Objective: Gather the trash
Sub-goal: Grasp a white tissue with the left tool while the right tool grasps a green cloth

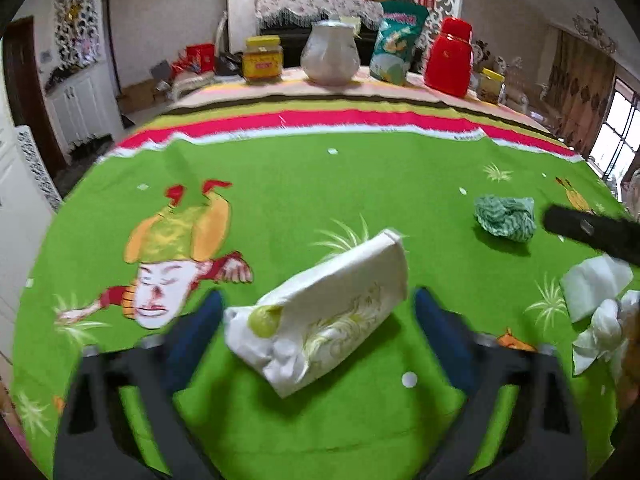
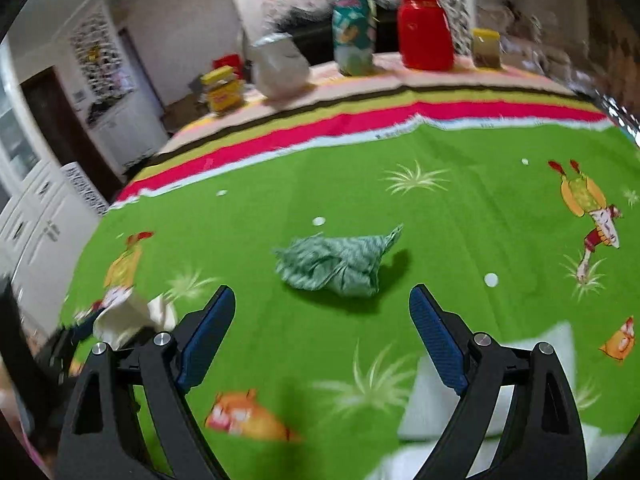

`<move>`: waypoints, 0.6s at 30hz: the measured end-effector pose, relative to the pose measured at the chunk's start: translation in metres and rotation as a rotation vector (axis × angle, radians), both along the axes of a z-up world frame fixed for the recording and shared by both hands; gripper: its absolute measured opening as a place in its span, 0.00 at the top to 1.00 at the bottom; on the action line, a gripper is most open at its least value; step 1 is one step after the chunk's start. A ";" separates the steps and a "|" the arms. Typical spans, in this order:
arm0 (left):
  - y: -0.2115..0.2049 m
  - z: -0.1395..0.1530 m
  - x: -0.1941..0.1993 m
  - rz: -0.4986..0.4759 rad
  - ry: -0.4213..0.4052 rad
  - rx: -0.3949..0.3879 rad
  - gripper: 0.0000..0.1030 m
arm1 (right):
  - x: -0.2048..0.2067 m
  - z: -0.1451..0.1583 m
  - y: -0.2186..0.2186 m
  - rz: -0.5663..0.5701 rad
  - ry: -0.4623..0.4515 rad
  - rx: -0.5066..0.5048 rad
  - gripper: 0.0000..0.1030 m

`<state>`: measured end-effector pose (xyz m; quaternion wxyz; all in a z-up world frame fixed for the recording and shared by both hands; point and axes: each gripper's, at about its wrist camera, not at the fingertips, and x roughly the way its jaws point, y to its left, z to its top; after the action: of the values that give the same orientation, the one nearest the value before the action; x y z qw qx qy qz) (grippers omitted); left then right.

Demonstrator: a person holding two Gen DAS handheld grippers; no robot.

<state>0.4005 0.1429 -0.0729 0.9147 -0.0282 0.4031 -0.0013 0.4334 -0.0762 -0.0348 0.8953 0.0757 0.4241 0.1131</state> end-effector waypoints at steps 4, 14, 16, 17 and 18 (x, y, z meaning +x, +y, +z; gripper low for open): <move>0.004 0.000 -0.007 -0.024 -0.022 -0.025 0.60 | 0.022 -0.017 0.013 -0.026 0.048 -0.040 0.18; 0.014 0.009 -0.027 -0.043 -0.054 -0.048 0.60 | 0.034 -0.033 0.026 -0.024 0.074 -0.095 0.62; 0.017 0.012 -0.030 -0.023 -0.057 -0.056 0.60 | 0.020 -0.024 0.025 -0.011 0.038 -0.091 0.63; 0.019 0.016 -0.033 -0.016 -0.061 -0.063 0.60 | 0.013 -0.018 0.026 0.001 0.023 -0.091 0.63; 0.019 0.018 -0.036 -0.012 -0.063 -0.069 0.60 | 0.006 -0.014 0.027 0.017 0.015 -0.081 0.63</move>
<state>0.3648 0.1620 -0.0545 0.9254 -0.0573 0.3740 -0.0217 0.4392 -0.0495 -0.0485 0.8934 0.0367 0.4357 0.1031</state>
